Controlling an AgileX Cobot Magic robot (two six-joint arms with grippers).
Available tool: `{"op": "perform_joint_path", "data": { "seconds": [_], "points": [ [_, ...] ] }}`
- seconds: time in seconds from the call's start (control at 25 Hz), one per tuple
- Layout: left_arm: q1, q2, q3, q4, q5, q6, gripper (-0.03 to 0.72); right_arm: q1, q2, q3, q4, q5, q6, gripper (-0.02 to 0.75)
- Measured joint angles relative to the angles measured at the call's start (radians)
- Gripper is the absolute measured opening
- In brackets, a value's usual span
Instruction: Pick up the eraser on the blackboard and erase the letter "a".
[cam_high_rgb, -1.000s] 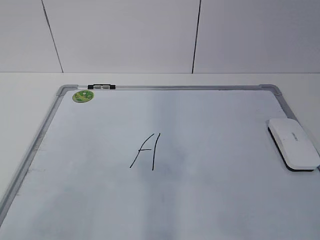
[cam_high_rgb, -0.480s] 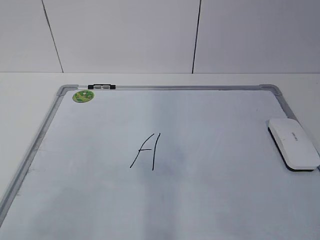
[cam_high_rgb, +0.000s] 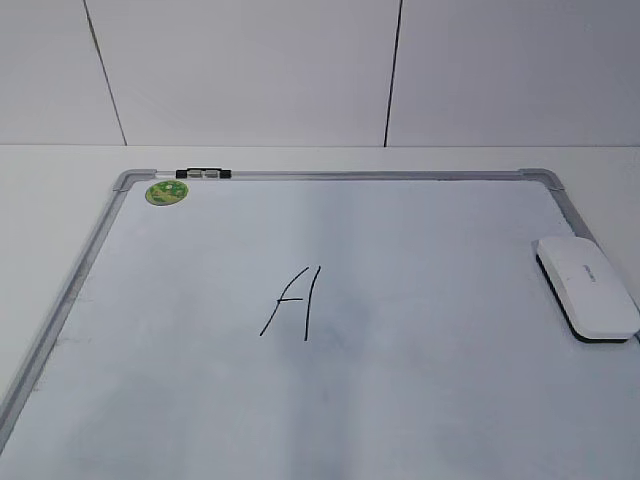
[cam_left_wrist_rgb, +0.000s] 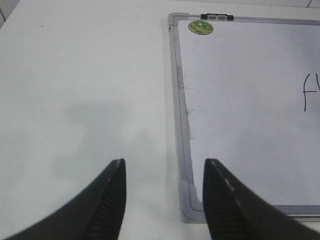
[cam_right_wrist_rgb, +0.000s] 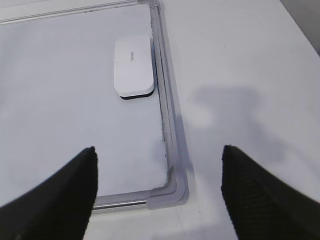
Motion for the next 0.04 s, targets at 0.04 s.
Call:
{"op": "perform_joint_path", "data": {
  "seconds": [0.04],
  "points": [
    [0.0,0.0,0.0,0.0,0.0,0.0,0.371,0.0,0.0,0.0,0.0,0.0,0.0,0.592]
  ]
}}
